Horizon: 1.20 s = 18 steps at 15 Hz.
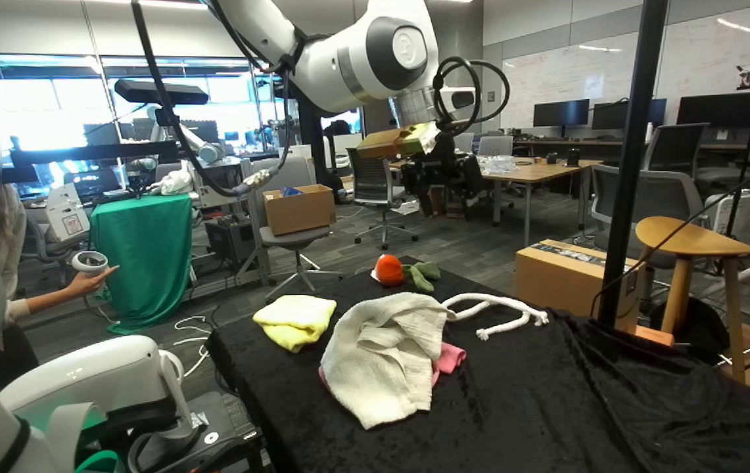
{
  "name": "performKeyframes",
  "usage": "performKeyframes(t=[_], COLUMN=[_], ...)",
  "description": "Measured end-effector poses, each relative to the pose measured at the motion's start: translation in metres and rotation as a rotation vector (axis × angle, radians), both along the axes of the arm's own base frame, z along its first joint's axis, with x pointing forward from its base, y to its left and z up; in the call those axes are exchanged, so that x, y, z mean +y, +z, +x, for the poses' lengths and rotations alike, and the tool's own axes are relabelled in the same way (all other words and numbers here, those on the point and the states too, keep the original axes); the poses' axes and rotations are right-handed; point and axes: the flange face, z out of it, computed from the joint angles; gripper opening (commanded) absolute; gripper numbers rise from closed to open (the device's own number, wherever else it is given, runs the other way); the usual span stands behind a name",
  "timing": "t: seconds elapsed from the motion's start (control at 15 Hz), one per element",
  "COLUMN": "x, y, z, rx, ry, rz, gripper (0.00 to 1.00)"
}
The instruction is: Put all the objects together at the center of the table
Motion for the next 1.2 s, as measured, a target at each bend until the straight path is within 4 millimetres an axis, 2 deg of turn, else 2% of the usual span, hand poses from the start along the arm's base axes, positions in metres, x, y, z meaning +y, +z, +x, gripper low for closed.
performKeyframes(t=[0.33,0.87,1.2], x=[0.013,0.059,0.066], y=[-0.014,-0.051,-0.081], z=[0.016,0.053,0.077], rx=[-0.013,-0.066,-0.073], ry=[0.018,-0.031,-0.082], rz=[0.015,0.006,-0.03], gripper=[1.0,1.0,1.0])
